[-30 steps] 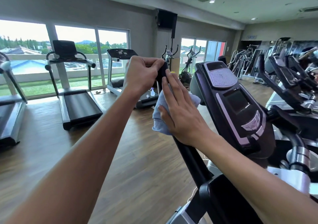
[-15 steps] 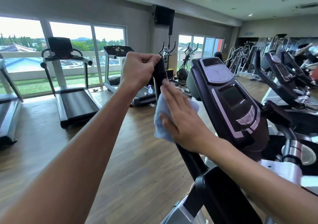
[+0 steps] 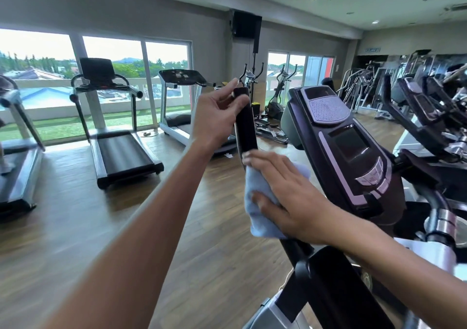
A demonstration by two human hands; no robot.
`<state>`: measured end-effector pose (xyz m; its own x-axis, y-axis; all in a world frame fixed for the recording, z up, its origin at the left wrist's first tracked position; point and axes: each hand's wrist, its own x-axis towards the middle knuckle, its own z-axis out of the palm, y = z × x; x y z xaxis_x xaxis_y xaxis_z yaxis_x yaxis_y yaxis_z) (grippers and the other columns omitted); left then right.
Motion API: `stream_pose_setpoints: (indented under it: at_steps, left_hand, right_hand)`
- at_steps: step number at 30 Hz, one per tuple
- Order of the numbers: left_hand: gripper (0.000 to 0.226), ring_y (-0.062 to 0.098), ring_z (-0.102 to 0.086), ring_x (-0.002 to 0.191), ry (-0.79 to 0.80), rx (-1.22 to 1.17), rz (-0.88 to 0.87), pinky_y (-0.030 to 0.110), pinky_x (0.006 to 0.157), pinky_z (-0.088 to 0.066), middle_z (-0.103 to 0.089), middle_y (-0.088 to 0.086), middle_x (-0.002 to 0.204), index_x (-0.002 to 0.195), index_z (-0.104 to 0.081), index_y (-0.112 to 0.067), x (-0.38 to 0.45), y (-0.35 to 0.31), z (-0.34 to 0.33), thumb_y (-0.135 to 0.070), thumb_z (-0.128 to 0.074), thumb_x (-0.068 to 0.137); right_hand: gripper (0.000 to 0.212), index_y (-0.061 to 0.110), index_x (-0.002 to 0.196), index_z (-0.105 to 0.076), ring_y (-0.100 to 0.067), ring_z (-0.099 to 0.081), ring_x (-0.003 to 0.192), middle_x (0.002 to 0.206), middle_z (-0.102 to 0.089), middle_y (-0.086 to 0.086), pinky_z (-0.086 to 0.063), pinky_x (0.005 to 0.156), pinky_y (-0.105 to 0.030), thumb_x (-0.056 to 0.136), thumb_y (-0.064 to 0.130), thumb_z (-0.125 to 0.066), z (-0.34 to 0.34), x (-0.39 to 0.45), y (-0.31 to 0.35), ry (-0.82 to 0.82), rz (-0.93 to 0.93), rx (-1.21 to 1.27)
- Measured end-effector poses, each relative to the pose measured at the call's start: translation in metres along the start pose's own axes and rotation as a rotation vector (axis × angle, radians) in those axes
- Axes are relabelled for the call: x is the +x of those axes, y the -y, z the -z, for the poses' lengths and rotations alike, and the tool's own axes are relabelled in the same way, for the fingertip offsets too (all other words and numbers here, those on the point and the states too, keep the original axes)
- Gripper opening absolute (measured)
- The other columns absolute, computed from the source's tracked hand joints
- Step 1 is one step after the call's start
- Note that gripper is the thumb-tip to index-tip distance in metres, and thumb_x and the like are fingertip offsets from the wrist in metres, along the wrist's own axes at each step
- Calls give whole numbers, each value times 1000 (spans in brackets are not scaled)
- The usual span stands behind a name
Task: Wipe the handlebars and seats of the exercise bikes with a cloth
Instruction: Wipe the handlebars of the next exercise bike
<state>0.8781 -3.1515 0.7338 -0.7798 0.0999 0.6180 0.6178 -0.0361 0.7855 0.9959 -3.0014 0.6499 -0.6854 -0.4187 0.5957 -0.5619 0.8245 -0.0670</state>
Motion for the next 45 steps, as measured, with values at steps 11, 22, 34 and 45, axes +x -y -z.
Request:
stream_pose_setpoints:
  at_steps: [11, 22, 34, 45]
  left_hand:
    - [11, 13, -74, 70, 92, -83, 191, 28, 66, -62, -77, -2, 72, 87, -75, -12, -4, 3, 5, -17, -72, 95]
    - [23, 30, -77, 90, 19, 28, 171, 53, 90, -60, -80, 4, 84, 72, -79, -26, -9, 7, -1, -35, -75, 93]
    - [49, 15, -70, 80, -184, 126, 307, 47, 89, -59, -76, 3, 83, 93, -73, -15, -61, 17, -26, -62, -61, 87]
    - [26, 25, -64, 90, -108, 351, 264, 28, 69, -40, -62, -5, 83, 118, -59, -11, -109, 27, -55, -32, -51, 105]
  right_hand:
    - [52, 2, 143, -46, -25, -37, 135, 147, -43, -11, -27, 118, -36, 100, 30, -44, -10, 34, -7, -98, -75, -32]
    - [54, 9, 135, -55, -24, -46, 127, 138, -51, -5, -35, 114, -44, 95, 47, -51, -1, 16, -6, -36, -12, -85]
    - [18, 12, 97, -71, -13, -69, 80, 87, -72, 4, -58, 71, -32, 86, 25, -67, 70, -17, 26, -909, -498, 917]
    - [60, 3, 143, -56, -29, -50, 136, 151, -52, -14, -37, 115, -43, 94, 36, -44, 24, -99, 69, -117, -171, -153]
